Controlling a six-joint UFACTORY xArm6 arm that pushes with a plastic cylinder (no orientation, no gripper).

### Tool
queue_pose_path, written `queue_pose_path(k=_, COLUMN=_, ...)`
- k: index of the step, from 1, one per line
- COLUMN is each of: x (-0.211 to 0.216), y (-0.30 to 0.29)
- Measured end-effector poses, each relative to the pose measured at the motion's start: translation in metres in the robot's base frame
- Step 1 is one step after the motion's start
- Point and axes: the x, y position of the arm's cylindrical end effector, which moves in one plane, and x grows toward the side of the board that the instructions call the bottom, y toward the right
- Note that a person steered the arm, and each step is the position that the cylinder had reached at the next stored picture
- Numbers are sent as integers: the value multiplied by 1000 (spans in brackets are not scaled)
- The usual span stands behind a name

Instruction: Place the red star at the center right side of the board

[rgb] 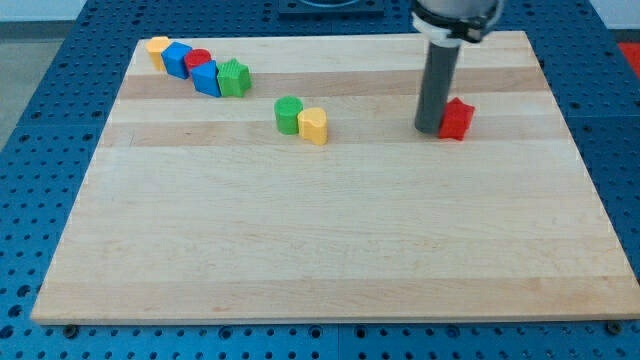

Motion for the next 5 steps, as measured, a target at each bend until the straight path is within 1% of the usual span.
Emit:
queue_pose_path(k=1, x=6, y=19)
queue_pose_path(k=2, x=3, y=-12)
queue_pose_path(k=3, x=-24, y=-10)
queue_pose_path(k=4, x=-42, y=14)
queue_pose_path(k=5, x=-23, y=29)
